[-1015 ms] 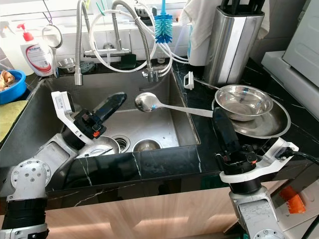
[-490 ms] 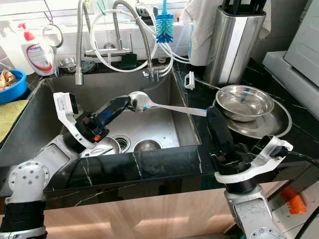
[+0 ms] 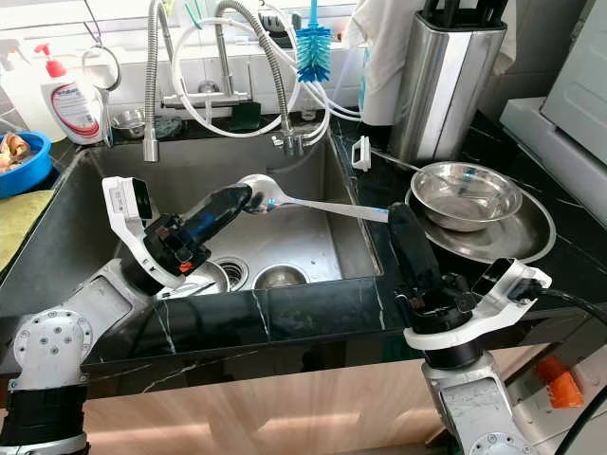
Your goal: Kitchen organization
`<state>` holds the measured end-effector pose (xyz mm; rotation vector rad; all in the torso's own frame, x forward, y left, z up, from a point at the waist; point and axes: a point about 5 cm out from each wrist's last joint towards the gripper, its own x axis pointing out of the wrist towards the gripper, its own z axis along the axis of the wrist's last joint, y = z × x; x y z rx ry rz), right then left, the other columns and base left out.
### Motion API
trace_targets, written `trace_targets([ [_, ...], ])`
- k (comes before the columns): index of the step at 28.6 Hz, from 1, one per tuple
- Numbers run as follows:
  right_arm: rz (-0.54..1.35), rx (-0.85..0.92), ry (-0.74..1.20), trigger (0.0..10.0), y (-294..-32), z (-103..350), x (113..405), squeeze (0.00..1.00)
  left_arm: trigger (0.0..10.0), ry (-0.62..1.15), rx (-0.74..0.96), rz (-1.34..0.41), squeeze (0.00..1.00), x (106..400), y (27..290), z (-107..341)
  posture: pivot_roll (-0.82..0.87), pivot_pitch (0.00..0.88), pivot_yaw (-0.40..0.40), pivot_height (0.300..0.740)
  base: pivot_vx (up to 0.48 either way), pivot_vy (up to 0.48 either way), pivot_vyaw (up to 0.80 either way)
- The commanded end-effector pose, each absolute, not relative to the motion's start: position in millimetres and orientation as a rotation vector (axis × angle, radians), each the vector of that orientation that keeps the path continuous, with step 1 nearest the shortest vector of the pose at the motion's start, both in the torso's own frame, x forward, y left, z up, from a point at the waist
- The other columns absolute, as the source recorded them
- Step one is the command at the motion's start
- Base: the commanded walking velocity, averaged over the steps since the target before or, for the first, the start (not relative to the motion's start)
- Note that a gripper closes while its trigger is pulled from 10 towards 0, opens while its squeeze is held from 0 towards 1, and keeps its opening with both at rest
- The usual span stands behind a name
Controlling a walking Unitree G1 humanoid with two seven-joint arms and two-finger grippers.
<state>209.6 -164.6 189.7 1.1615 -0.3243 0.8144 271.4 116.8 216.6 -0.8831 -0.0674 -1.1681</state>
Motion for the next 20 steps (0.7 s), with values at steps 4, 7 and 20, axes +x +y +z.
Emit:
trace_targets([
  [4,0.834,1.175,-0.322,10.0,-161.3,188.8,208.3,0.00,0.0,-0.070,-0.880,-1.211,0.00,265.7,114.9,221.1,-0.06,0.000,0.036,0.740,0.000,0.000,0.00],
  [7,0.834,1.178,-0.317,10.0,-161.1,186.9,208.6,0.00,1.5,-0.072,-0.882,-1.221,0.00,264.3,113.9,222.1,-0.06,0.000,0.036,0.740,0.000,0.000,0.00],
  [20,0.844,1.197,-0.295,10.0,-156.9,180.7,207.0,0.00,10.0,-0.073,-0.889,-1.217,0.00,264.3,112.6,222.1,-0.06,0.000,0.038,0.740,0.000,0.000,0.00],
])
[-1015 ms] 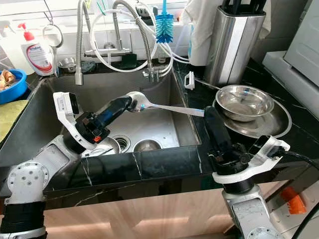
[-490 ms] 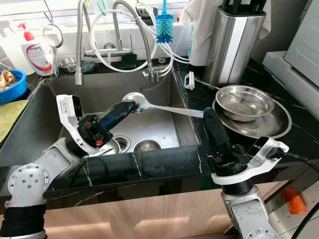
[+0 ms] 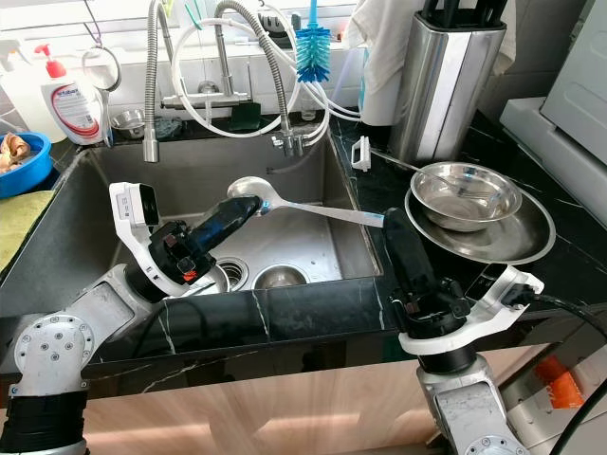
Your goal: Kitchen organization
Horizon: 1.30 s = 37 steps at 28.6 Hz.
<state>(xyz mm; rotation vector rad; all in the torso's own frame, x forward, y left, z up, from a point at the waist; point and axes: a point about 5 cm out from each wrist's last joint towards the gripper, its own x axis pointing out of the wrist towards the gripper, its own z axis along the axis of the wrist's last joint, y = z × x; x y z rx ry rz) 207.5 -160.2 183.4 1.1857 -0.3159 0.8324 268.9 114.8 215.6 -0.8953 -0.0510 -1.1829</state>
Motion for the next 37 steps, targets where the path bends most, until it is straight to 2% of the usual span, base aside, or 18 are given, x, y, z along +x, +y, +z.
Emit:
trace_targets([
  [1,0.842,1.199,-0.291,10.0,-157,180,207,0.00,10.0,-0.074,-0.892,-1.216,0.00,264,113,222,-0.06,0.000,0.038,0.740,0.000,0.000,0.00],
  [3,0.831,1.216,-0.278,10.0,-156,175,205,0.00,8.0,-0.072,-0.894,-1.219,0.00,264,112,222,-0.06,0.000,0.037,0.740,0.000,0.000,0.00],
  [8,0.817,1.229,-0.272,10.0,-156,172,203,0.00,8.2,-0.070,-0.900,-1.214,0.00,264,113,222,-0.06,0.000,0.036,0.740,0.000,0.000,0.00],
  [10,0.812,1.230,-0.273,10.0,-156,171,202,0.00,7.6,-0.069,-0.902,-1.211,0.00,264,113,221,-0.06,0.000,0.036,0.740,0.000,0.000,0.00],
  [11,0.810,1.231,-0.273,10.0,-156,171,202,0.00,5.8,-0.068,-0.904,-1.210,0.00,264,113,221,-0.06,0.000,0.036,0.740,0.000,0.000,0.00],
  [12,0.807,1.232,-0.271,10.0,-156,170,202,0.00,3.2,-0.068,-0.906,-1.209,0.00,264,113,220,-0.06,0.000,0.034,0.740,0.000,0.000,0.00],
  [13,0.807,1.232,-0.271,10.0,-156,170,202,0.00,3.2,-0.068,-0.907,-1.209,0.00,264,113,220,-0.06,0.000,0.034,0.740,0.000,0.000,0.00],
  [14,0.807,1.232,-0.270,10.0,-156,169,202,0.00,2.7,-0.068,-0.908,-1.209,0.00,264,113,220,-0.06,0.000,0.034,0.740,0.000,0.000,0.00],
  [21,0.807,1.232,-0.270,10.0,-156,169,202,0.00,2.7,-0.067,-0.910,-1.208,0.00,264,113,221,-0.06,0.000,0.034,0.740,0.000,0.000,0.00],
  [22,0.800,1.228,-0.267,10.0,-155,168,201,0.00,0.0,-0.069,-0.914,-1.207,0.00,264,113,221,-0.06,0.000,0.035,0.740,0.000,0.000,0.00],
  [27,0.777,1.201,-0.256,10.0,-154,165,201,0.00,0.0,-0.080,-0.933,-1.193,0.00,265,114,221,-0.06,0.000,0.034,0.740,0.000,0.000,0.00],
  [37,0.722,1.191,-0.265,10.0,-158,163,206,0.00,0.0,-0.160,-1.080,-1.107,0.00,276,124,230,-0.06,0.000,0.035,0.740,0.000,0.000,0.00],
])
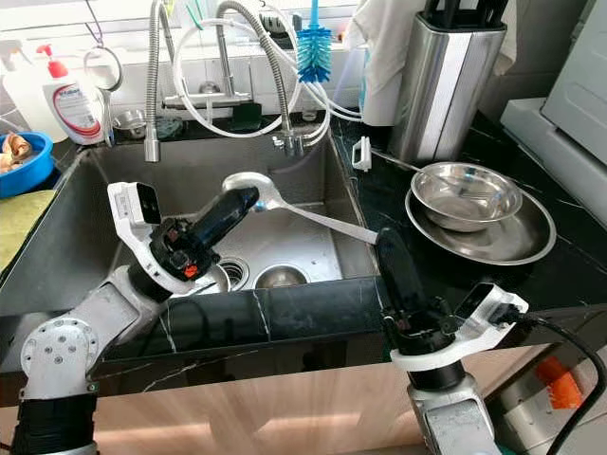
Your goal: Kitchen organization
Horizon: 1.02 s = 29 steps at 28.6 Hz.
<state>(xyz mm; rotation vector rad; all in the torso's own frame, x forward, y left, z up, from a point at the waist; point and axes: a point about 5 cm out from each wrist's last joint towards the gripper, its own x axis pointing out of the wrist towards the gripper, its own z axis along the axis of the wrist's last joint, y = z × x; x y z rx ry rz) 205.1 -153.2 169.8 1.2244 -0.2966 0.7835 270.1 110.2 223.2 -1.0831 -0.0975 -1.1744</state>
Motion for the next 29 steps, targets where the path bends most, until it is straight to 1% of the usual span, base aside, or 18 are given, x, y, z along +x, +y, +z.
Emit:
trace_targets([
  [1,0.721,1.191,-0.266,10.0,-158,162,206,0.00,0.0,-0.163,-1.093,-1.101,0.00,276,124,230,-0.06,0.000,0.035,0.740,0.000,0.000,0.00],
  [2,0.719,1.191,-0.267,10.0,-158,162,206,0.45,0.0,-0.165,-1.102,-1.096,0.00,277,125,230,-0.06,0.000,0.036,0.740,0.000,0.000,0.00],
  [3,0.719,1.191,-0.267,10.0,-158,162,206,0.45,0.0,-0.165,-1.102,-1.096,0.00,277,125,230,-0.06,0.000,0.036,0.740,0.000,0.000,0.00],
  [4,0.719,1.189,-0.270,10.0,-158,162,206,1.00,0.0,-0.156,-1.091,-1.091,0.00,277,124,228,-0.06,0.000,0.036,0.740,0.000,0.000,0.00],
  [18,0.705,1.180,-0.281,10.0,-159,163,207,1.00,0.0,-0.127,-1.092,-1.072,0.00,278,125,225,-0.06,0.000,0.037,0.740,0.000,0.000,0.00],
  [19,0.702,1.179,-0.279,10.0,-159,163,208,0.24,0.0,-0.129,-1.091,-1.067,0.00,279,125,226,-0.06,0.000,0.037,0.740,0.000,0.000,0.00],
  [20,0.699,1.179,-0.278,10.0,-159,162,208,0.00,0.0,-0.136,-1.094,-1.040,0.00,281,126,226,-0.06,0.000,0.037,0.740,0.000,0.000,0.00],
  [23,0.699,1.175,-0.278,10.0,-159,163,207,0.00,0.0,-0.157,-1.101,-0.944,0.00,291,133,226,-0.06,0.000,0.037,0.740,0.000,0.000,0.00],
  [25,0.699,1.172,-0.278,10.0,-160,163,207,0.00,0.0,-0.168,-1.097,-0.912,0.00,294,135,227,-0.06,0.000,0.037,0.740,0.000,0.000,0.00],
  [26,0.695,1.167,-0.274,10.0,-160,163,207,0.00,0.0,-0.177,-1.097,-0.848,0.00,300,140,226,-0.07,0.000,0.038,0.740,0.000,0.000,0.00],
  [29,0.691,1.163,-0.270,10.0,-160,163,207,0.00,0.0,-0.182,-1.102,-0.814,0.00,303,143,225,-0.07,0.000,0.038,0.740,0.000,0.000,0.00],
])
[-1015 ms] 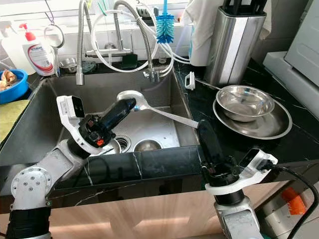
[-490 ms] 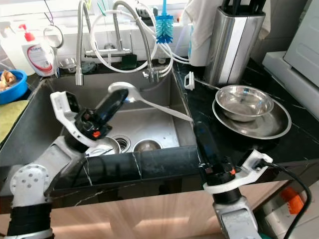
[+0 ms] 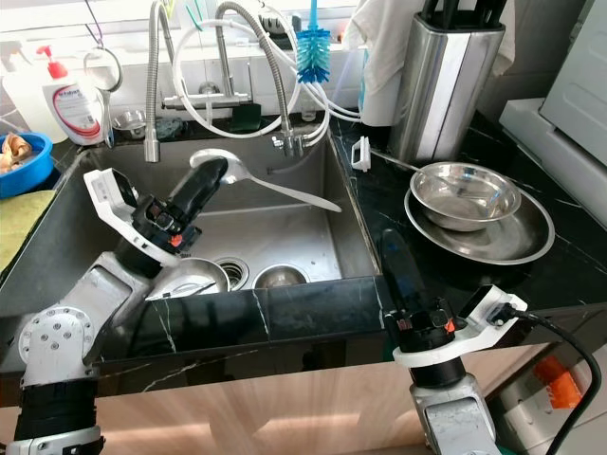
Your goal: Kitchen organization
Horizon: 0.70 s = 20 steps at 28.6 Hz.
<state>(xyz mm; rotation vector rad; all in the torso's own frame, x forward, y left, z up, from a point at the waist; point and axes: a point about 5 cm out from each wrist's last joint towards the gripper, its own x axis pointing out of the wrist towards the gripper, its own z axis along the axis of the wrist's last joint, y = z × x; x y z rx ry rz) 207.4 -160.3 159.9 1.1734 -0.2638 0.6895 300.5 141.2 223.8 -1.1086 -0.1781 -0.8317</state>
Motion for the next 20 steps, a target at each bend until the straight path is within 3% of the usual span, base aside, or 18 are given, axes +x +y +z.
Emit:
trace_targets([
  [1,0.691,1.162,-0.270,10.0,-160,163,207,0.00,0.0,-0.182,-1.102,-0.812,0.00,304,143,225,-0.07,0.000,0.038,0.740,0.000,0.000,0.00],
  [2,0.691,1.162,-0.270,10.0,-160,163,207,0.00,0.0,-0.182,-1.103,-0.811,0.00,304,142,225,-0.07,0.000,0.038,0.740,0.000,0.000,0.00],
  [3,0.703,1.140,-0.270,10.0,-160,166,207,0.00,3.1,-0.198,-0.992,-0.712,0.00,313,152,228,-0.06,0.000,0.036,0.740,0.000,0.000,0.00],
  [4,0.700,1.127,-0.264,10.0,-160,167,208,0.00,5.1,-0.200,-0.923,-0.684,0.00,316,155,229,-0.06,0.000,0.037,0.740,0.000,0.000,0.00],
  [5,0.678,1.087,-0.238,10.0,-159,166,212,0.00,10.0,-0.197,-0.822,-0.661,0.00,319,154,231,-0.06,0.000,0.039,0.740,0.000,0.000,0.00],
  [11,0.604,0.930,-0.215,10.0,-159,173,225,0.00,10.0,-0.210,-0.601,-0.555,0.00,325,159,232,-0.06,0.000,0.043,0.740,0.000,0.000,0.00],
  [14,0.512,0.705,-0.162,10.0,-165,179,237,0.00,10.0,-0.210,-0.342,-0.478,0.00,331,168,226,-0.06,0.000,0.045,0.740,0.000,0.000,0.00],
  [20,0.352,0.478,-0.133,10.0,-180,181,246,0.00,10.0,-0.170,-0.137,-0.414,0.00,335,181,208,-0.07,0.000,0.051,0.740,0.000,0.000,0.00],
])
